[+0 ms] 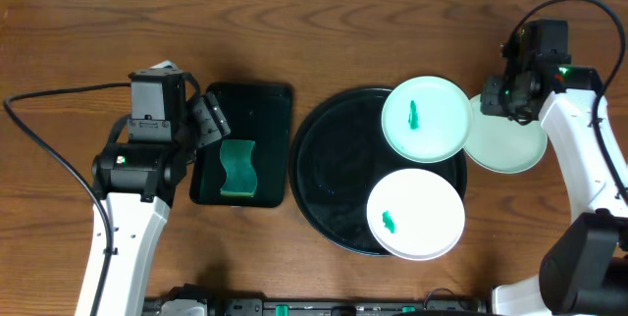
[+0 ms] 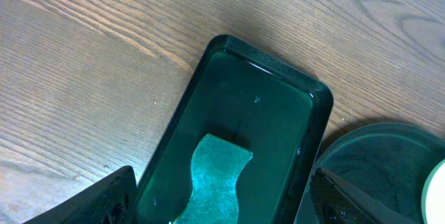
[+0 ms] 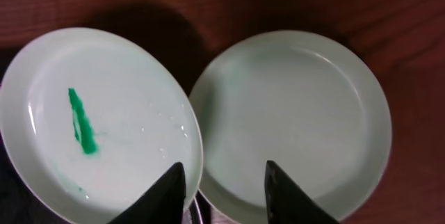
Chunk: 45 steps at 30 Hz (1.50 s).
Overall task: Clean dirty plates on tray and stack at the side
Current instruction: 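Set the plate down, open the right gripper and raise it, then move the right gripper to the rim of the pale green plate on the tray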
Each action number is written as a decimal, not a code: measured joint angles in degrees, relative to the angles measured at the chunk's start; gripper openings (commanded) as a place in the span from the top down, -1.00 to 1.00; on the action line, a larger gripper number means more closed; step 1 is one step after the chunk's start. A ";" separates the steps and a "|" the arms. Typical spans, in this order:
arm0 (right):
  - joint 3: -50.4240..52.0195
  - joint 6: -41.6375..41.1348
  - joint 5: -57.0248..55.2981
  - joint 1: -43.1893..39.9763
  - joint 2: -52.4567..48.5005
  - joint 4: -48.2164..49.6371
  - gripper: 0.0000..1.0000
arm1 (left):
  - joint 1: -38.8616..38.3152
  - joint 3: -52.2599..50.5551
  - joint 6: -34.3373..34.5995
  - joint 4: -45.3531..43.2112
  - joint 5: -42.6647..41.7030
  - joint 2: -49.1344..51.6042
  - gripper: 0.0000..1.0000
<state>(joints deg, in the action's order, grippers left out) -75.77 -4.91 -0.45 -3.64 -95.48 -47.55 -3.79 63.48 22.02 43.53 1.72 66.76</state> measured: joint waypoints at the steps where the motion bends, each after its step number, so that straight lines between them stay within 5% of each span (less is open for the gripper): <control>1: 0.28 0.00 0.11 0.02 -0.09 0.61 0.33 | 0.00 0.02 0.00 0.00 0.00 0.00 -0.61; 22: 18.29 2.16 2.36 0.07 -0.72 19.52 0.39 | 0.00 0.00 0.00 0.00 0.00 0.00 -0.61; 26: 20.52 2.29 2.93 0.09 -0.72 22.05 0.51 | 0.00 0.00 0.00 0.00 0.00 0.00 -0.61; 32: 20.81 2.62 6.93 0.13 -0.72 24.15 0.98 | 0.00 0.00 0.00 0.00 0.00 0.00 -0.61; 45: 20.81 -2.29 12.22 0.13 -0.72 23.02 0.97 | 0.00 0.00 0.00 0.00 0.00 0.00 -0.61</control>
<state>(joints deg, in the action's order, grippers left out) -54.96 -7.20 11.77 -3.51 -96.20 -24.53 -3.79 63.48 22.02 43.53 1.72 66.76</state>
